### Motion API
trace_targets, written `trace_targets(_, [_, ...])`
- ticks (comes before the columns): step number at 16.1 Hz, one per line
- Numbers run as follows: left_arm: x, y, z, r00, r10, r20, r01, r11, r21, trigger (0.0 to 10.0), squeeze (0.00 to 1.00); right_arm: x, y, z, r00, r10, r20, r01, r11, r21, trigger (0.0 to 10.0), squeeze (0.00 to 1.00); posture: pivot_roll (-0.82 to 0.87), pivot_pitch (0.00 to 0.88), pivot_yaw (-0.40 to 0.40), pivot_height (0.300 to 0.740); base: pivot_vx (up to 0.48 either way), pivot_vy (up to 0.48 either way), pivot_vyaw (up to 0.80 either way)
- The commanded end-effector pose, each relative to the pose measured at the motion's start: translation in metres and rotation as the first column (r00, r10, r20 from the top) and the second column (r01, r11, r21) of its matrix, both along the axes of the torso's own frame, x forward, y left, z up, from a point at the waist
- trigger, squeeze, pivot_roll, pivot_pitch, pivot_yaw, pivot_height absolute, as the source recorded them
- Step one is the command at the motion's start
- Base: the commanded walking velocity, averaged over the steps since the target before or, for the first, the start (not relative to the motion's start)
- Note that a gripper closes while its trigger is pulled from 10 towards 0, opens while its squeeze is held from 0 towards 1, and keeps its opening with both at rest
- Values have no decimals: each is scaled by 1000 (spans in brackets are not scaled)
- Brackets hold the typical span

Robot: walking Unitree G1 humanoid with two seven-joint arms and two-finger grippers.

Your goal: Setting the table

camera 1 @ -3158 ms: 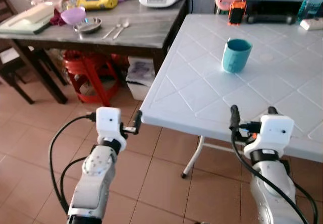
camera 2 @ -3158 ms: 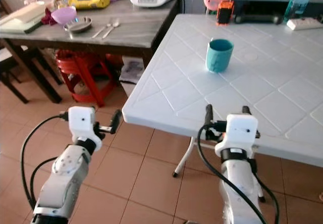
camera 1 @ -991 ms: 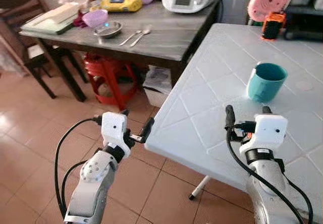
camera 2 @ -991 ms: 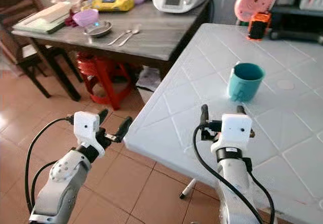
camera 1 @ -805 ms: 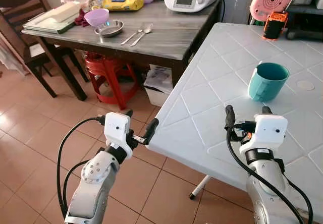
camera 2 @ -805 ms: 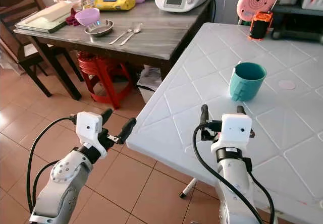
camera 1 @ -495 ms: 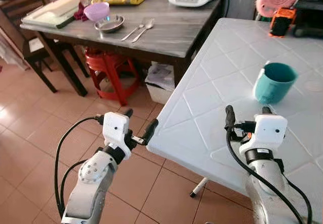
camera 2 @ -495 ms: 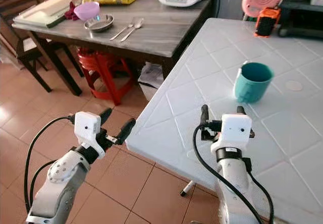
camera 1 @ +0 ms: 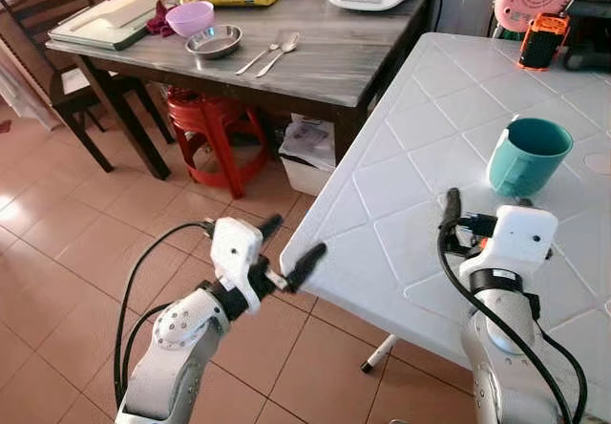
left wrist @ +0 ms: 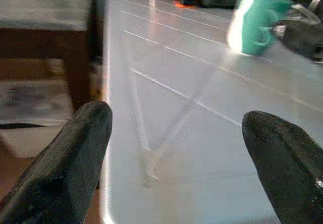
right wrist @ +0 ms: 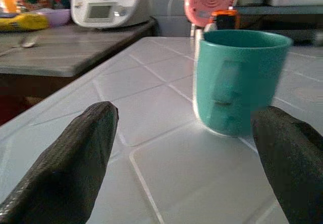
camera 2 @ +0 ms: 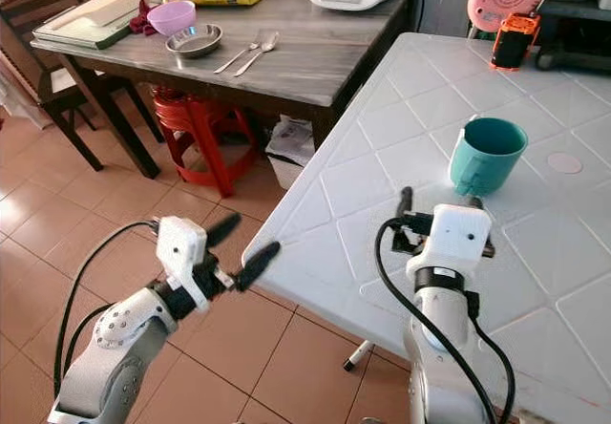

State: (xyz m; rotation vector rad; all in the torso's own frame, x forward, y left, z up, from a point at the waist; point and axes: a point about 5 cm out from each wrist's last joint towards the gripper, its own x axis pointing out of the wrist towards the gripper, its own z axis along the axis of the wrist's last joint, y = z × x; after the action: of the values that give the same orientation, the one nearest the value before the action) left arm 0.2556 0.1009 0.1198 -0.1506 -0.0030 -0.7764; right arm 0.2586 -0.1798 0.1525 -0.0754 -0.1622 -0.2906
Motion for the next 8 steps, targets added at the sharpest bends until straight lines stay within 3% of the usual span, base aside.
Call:
trace_targets(1, [-4, 0, 0, 998, -55, -19, 55, 998, -6, 10000, 0, -1, -5, 4, 999, -38, 12, 38, 999, -12, 10000, 0, -106, 118, 138, 740, 0, 0, 0])
trace_targets(4, [-6, -3, -1, 992, -117, -36, 117, 993, -10, 10000, 0, -2, -10, 9, 998, -57, 28, 58, 997, -57, 10000, 0, -124, 130, 139, 740, 0, 0, 0])
trace_targets(8, [-5, -5, -2, 992, -121, -39, 121, 993, -15, 10000, 0, 0, -21, 16, 994, -96, 49, 100, 992, -79, 10000, 0, -137, 139, 145, 740, 0, 0, 0])
